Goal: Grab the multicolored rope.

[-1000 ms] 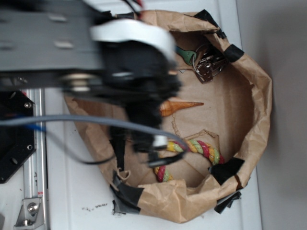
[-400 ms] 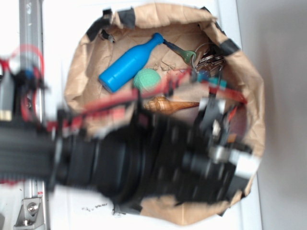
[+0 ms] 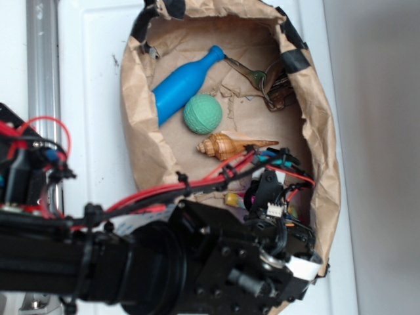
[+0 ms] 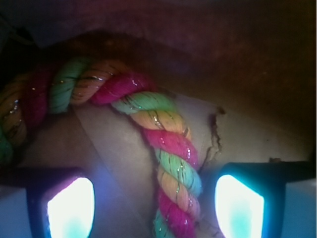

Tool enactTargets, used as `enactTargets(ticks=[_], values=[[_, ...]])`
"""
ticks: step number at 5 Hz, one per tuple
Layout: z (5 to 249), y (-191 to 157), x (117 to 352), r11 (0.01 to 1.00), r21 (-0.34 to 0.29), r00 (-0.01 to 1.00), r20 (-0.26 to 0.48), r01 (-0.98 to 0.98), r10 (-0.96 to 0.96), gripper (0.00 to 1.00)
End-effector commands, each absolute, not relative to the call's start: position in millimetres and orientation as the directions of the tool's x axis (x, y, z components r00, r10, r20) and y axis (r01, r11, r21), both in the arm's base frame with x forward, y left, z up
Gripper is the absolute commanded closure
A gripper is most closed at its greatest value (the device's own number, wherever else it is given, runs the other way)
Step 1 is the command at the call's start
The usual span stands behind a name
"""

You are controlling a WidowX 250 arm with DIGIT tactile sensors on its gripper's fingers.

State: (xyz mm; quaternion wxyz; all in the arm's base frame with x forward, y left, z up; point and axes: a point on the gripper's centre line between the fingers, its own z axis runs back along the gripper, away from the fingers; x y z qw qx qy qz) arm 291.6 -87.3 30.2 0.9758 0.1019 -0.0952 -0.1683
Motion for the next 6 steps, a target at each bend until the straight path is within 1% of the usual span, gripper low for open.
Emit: enactTargets(ticks=[1, 2, 3, 4, 5, 6], values=[[12, -61, 318, 0.961, 0.126, 0.961, 0.093, 0.246, -0.259, 0.00], [13, -43, 334, 0.980, 0.010, 0.978, 0.059, 0.200, -0.200, 0.00], [3, -42, 330, 0.994, 0.054, 0.993, -0.083, 0.091, -0.086, 1.00], [-2, -50, 319, 0.987, 0.152, 0.994, -0.103, 0.049, -0.033, 1.00], [3, -51, 306, 0.976, 0.216, 0.995, -0.095, 0.004, 0.017, 1.00], [18, -38, 285, 0.974, 0.219, 0.995, -0.058, -0.063, 0.078, 1.00]])
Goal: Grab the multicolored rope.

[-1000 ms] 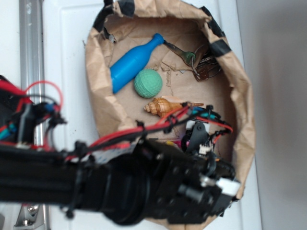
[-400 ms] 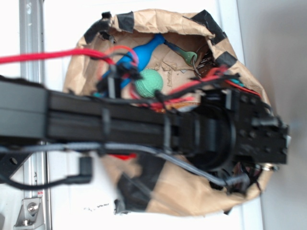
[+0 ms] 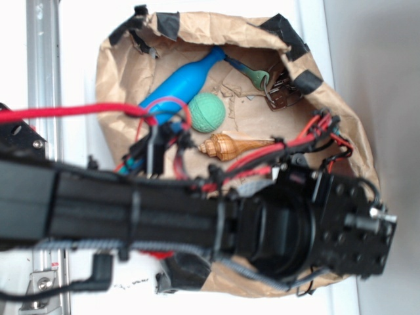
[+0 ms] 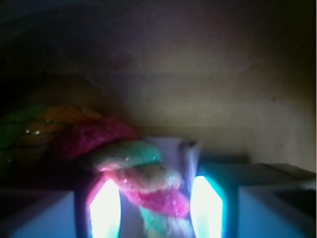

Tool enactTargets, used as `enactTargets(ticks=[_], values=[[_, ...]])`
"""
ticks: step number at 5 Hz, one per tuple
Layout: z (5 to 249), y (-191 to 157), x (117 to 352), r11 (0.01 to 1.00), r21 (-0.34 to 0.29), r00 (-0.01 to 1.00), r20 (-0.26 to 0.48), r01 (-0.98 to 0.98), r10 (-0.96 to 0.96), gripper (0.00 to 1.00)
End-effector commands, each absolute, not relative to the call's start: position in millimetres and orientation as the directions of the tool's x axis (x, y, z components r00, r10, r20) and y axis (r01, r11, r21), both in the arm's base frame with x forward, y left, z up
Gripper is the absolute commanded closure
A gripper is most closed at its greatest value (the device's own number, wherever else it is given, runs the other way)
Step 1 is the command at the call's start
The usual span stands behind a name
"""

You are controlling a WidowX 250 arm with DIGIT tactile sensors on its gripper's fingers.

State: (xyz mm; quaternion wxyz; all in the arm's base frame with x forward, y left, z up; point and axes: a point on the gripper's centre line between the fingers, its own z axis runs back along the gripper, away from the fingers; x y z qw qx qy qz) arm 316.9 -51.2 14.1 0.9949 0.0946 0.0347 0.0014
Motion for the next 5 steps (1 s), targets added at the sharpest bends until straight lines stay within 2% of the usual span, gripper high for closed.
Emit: enactTargets(ticks=[1, 2, 3, 4, 5], values=[[52, -10, 270, 0.973, 0.172, 0.988, 0.001, -0.153, 0.155, 1.00], [97, 27, 262, 0.968, 0.032, 0.968, 0.044, -0.249, 0.248, 1.00], [132, 43, 257, 0.961, -0.059, 0.958, 0.076, -0.271, 0.275, 1.00], [157, 28, 259, 0.973, -0.075, 0.968, 0.108, -0.220, 0.227, 1.00], [158, -1, 260, 0.985, -0.029, 0.979, 0.103, -0.172, 0.174, 1.00]])
